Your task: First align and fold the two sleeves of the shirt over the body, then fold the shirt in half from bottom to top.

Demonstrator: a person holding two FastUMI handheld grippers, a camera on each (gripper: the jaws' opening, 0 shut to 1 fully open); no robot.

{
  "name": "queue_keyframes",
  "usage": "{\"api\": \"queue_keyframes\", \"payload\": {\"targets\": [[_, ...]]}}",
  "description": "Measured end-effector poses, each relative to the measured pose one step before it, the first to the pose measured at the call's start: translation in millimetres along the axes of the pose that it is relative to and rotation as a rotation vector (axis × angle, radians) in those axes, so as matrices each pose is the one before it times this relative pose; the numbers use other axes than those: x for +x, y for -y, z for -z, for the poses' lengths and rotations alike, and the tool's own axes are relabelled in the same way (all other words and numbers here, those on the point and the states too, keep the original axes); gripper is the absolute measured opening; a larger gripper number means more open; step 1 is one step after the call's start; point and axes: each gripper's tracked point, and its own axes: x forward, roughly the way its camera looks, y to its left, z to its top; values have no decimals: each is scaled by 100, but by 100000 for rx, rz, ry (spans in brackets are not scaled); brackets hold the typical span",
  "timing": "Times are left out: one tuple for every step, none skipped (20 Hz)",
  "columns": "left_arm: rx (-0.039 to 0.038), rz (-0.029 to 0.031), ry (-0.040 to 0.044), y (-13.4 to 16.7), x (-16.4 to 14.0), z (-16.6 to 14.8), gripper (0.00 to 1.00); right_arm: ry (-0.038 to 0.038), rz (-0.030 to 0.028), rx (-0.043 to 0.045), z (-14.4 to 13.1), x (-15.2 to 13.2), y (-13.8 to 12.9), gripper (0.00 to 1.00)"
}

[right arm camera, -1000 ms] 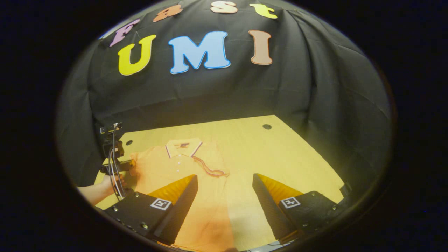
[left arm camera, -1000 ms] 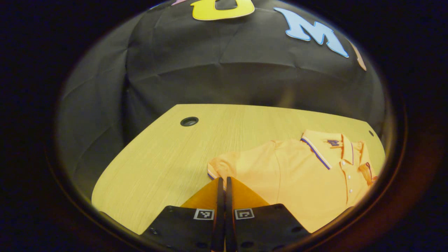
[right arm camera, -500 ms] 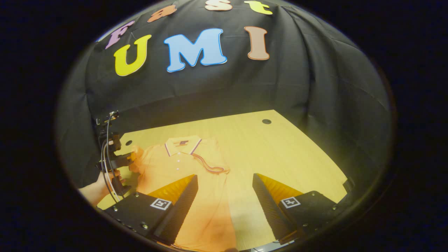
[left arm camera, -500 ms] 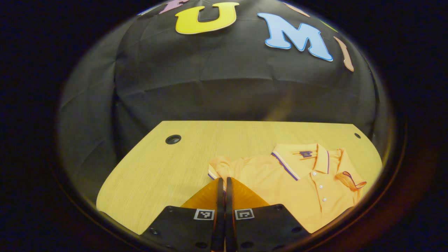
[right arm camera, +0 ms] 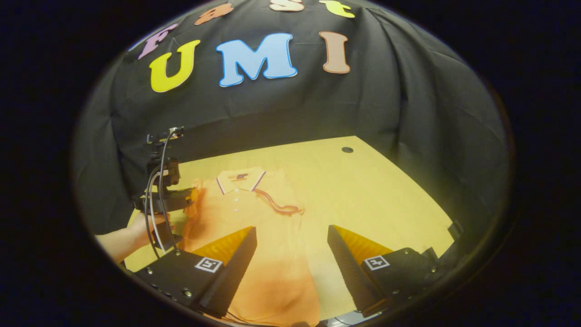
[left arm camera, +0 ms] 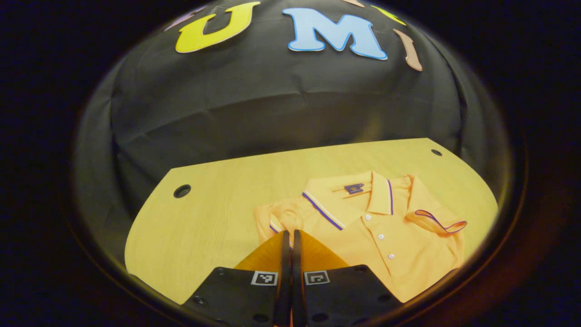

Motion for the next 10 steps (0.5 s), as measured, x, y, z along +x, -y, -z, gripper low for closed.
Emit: {"api": "queue_keyframes", "payload": {"targets": [[1396, 920, -1298, 513, 227, 294, 7, -324, -166, 748, 185, -142, -117, 98], [805, 1083, -1076, 494, 130, 161, 7, 484, -18, 465, -67, -23, 9, 98], [610, 989, -674, 483, -49, 165, 9, 207, 63, 311, 54, -37, 185, 98], [439, 1090, -382, 412, -79, 31, 12, -69, -391, 278, 110, -107, 102, 98], [-440, 1663, -374, 451, -233, 11, 16, -52, -569, 75, 169, 116, 96, 98], [-1025, 1210, -194, 471, -360, 54, 31, -193, -347, -251, 148, 129, 157, 98], [-838, 791, -2, 214, -246, 145, 37, -370, -329, -447, 238, 180, 68, 98], [-1048, 645, -148, 336, -693, 132, 50, -464, -401, -412, 202, 71, 101, 98], [-983, 770, 26, 267, -467, 66, 63, -265, -538, -532, 273, -35, 183, 98], [-1224, 1178, 144, 389, -742, 100, 74, -143, -476, -950, 133, -100, 207, 98]]}}
